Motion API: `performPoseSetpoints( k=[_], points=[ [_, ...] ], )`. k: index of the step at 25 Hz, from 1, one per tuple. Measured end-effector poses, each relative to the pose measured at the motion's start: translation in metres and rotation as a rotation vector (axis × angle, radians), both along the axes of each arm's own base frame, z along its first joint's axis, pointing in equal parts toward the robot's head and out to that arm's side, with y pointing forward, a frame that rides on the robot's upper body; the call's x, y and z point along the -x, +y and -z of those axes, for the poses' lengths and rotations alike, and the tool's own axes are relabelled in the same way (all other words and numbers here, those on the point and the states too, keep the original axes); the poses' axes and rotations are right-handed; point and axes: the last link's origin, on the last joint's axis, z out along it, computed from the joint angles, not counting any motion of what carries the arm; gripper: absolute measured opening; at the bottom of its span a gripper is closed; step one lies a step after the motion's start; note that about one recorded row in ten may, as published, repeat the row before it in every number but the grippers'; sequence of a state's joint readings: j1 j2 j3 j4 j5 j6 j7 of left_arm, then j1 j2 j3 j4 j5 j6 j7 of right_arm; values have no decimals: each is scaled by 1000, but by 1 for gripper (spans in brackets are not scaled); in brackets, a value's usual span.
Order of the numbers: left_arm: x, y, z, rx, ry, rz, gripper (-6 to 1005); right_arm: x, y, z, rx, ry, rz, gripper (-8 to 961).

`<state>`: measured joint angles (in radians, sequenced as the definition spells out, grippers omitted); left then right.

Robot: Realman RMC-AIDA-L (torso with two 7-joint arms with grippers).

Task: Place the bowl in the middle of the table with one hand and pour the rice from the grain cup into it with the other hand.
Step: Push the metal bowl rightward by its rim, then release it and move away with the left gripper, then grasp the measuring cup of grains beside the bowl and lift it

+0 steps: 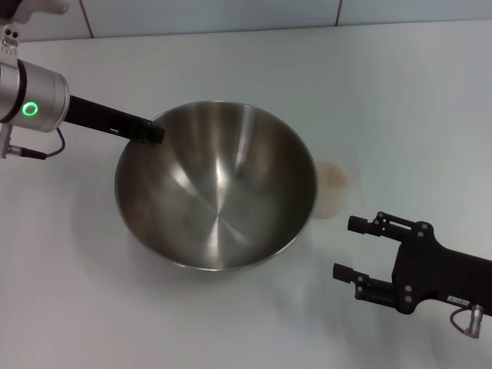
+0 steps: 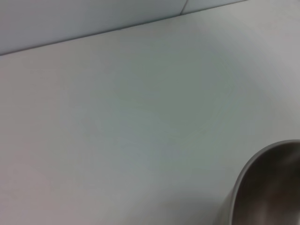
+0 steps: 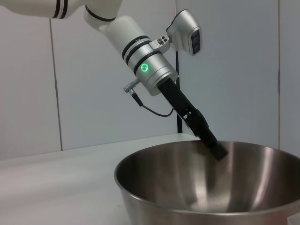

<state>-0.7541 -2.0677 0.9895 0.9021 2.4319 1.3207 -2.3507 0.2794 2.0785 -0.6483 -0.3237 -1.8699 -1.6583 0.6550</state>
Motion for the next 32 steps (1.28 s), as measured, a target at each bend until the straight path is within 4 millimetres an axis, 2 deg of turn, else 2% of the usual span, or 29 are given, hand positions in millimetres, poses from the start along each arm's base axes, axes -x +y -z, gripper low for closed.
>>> performPoseSetpoints(
  k=[13,17,21,23,28,32],
  points=[
    [5,1,0,-15,-9,-28,87,0,0,0,0,0,0,704],
    [5,2,-1,-22,-13,-26,178,0,0,0,-1,0,0,704],
    [2,7,-13,-70,-46,-20,269,0,1,0,-3,1,1,704],
    [0,8,-21,-102,-85,-6,365,0,1,0,-3,1,0,704],
    [-5,3,-54,-222,-229,94,579,0,1,-1,-6,2,2,704],
    [-1,-13,-86,-361,-392,231,719,0,1,-1,-6,2,2,704]
  ],
)
